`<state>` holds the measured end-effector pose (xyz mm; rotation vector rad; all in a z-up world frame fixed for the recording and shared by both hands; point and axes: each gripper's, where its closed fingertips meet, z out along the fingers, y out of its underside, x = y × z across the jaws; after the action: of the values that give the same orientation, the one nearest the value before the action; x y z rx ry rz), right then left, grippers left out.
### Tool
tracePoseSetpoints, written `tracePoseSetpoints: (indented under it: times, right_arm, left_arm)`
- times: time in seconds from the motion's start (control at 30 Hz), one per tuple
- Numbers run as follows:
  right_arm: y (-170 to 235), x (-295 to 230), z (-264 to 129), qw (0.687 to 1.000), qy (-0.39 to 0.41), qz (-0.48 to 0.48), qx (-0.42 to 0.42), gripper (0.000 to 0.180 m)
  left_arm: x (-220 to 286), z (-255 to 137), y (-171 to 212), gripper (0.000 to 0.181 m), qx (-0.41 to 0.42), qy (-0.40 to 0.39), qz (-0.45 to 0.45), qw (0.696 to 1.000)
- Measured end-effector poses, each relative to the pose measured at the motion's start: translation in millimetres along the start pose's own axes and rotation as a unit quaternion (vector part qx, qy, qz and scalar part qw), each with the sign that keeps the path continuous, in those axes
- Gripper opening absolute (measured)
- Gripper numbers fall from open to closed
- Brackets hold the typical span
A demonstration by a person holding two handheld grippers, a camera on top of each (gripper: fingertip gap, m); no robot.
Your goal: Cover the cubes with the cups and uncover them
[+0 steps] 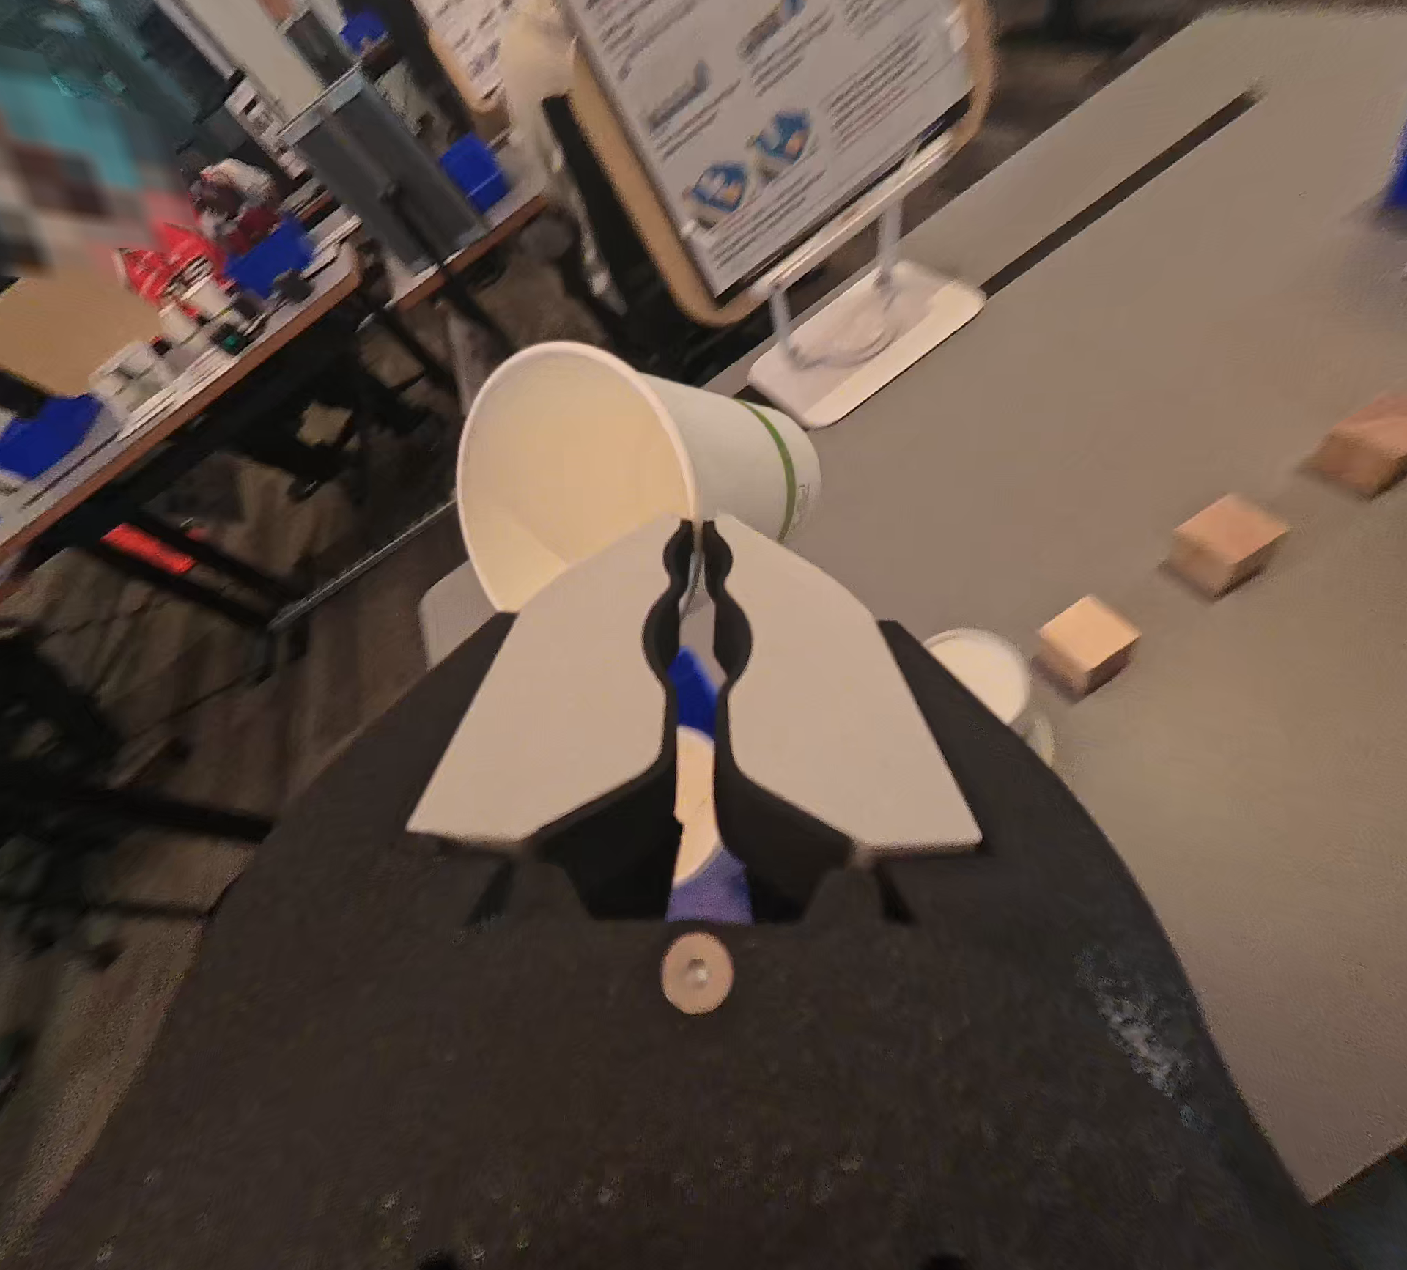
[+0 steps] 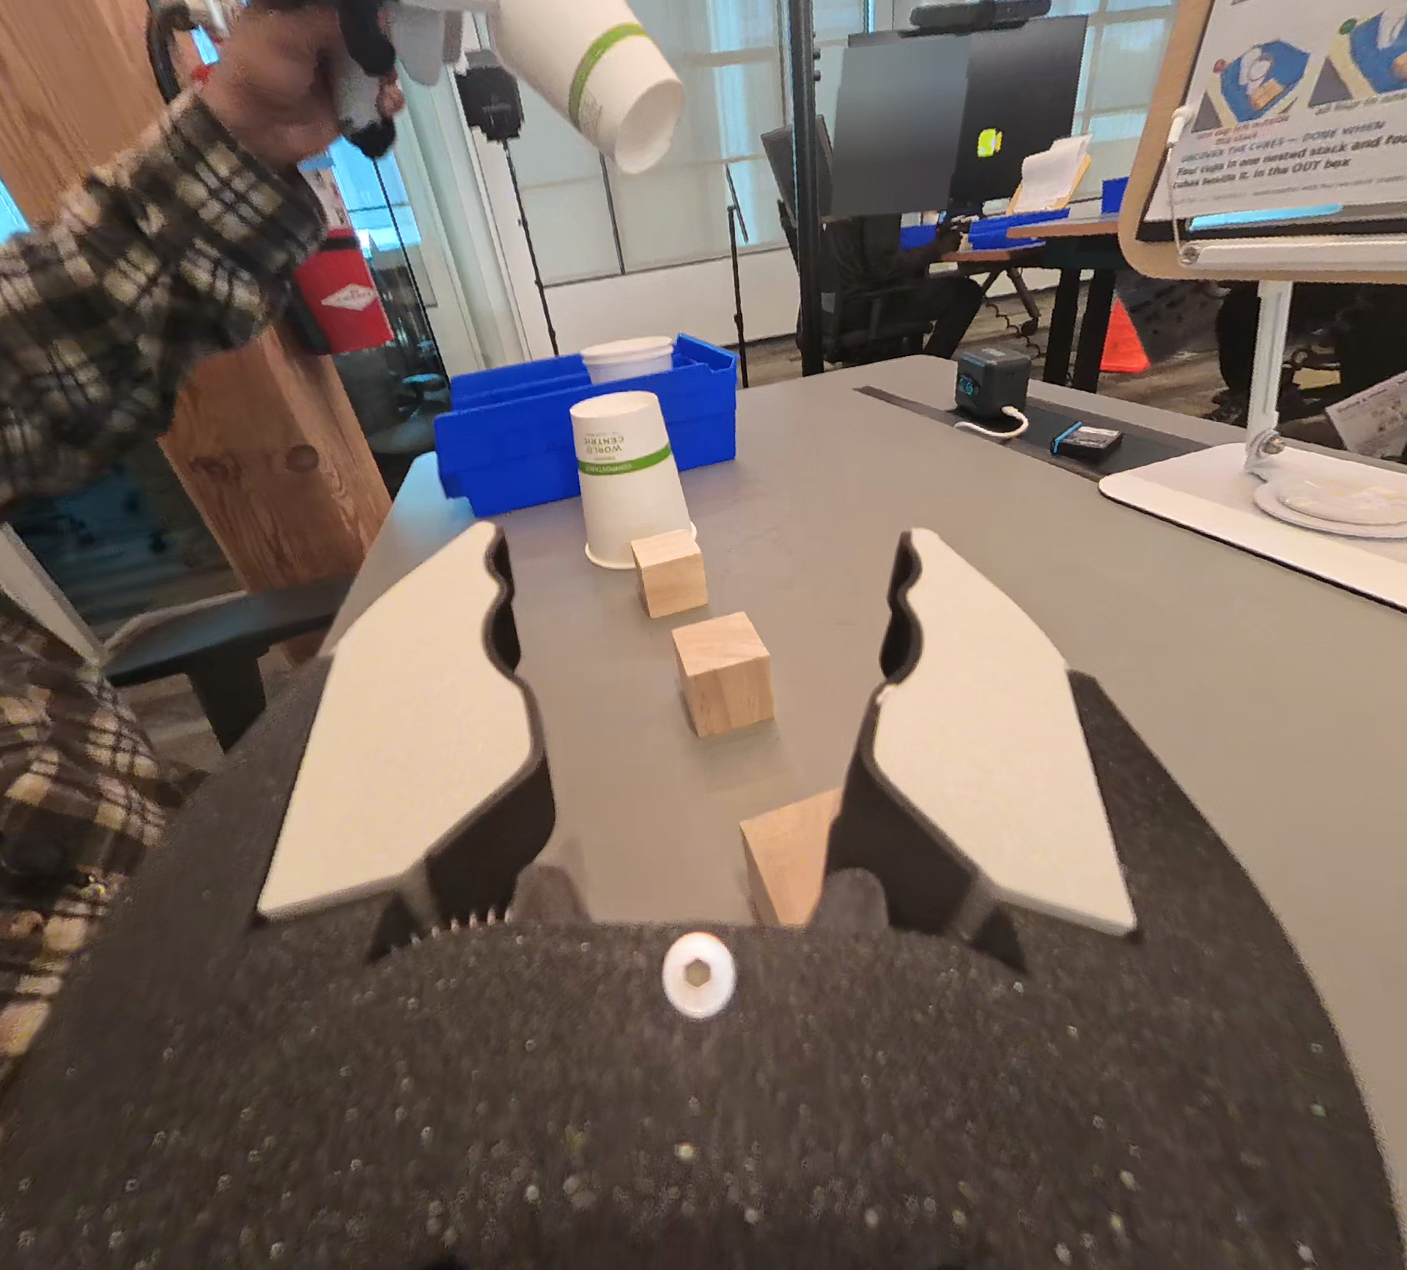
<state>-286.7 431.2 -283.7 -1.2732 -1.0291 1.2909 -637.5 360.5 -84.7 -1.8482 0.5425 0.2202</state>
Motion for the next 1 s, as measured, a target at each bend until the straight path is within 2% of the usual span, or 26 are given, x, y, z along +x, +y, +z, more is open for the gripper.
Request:
tracePoseSetpoints:
  times: [0.17, 0.27, 0.4, 0.57, 0.8, 0.83, 0.9, 0.93, 1.0]
  right_arm:
    - [-8, -18, 6, 1.0, 0.014, -0.005, 0.027, 0.101]
    - [-14, -29, 10, 0.998, 0.037, -0.003, 0.048, 0.125]
    - [-25, -46, 22, 0.996, 0.036, 0.01, 0.081, 0.134]
    - [-40, -67, 44, 0.991, -0.004, 0.059, 0.122, 0.136]
    - [-45, -68, 52, 0.987, -0.034, 0.082, 0.133, 0.126]
    - [-46, -67, 51, 0.986, -0.04, 0.085, 0.135, 0.12]
    - [-47, -71, 47, 0.985, -0.066, 0.084, 0.133, 0.095]
    - [-48, -71, 45, 0.986, -0.074, 0.084, 0.126, 0.089]
    - [-48, -69, 41, 0.989, -0.077, 0.077, 0.1, 0.089]
  left_arm:
    - [69, 19, -27, 0.002, 0.072, 0.088, -0.025, 0.993]
    - [112, 30, -38, 0.002, 0.107, 0.14, -0.042, 0.983]
    - [168, 35, -53, 0.002, 0.163, 0.222, -0.091, 0.957]
    - [227, 37, -60, 0.002, 0.213, 0.305, -0.15, 0.916]
    - [275, 43, -45, 0.002, 0.222, 0.372, -0.195, 0.88]
    - [278, 44, -42, 0.002, 0.221, 0.38, -0.201, 0.876]
    - [284, 45, -40, 0.002, 0.224, 0.393, -0.211, 0.867]
    - [286, 45, -39, 0.002, 0.227, 0.398, -0.216, 0.862]
    - [291, 46, -34, 0.002, 0.22, 0.41, -0.216, 0.858]
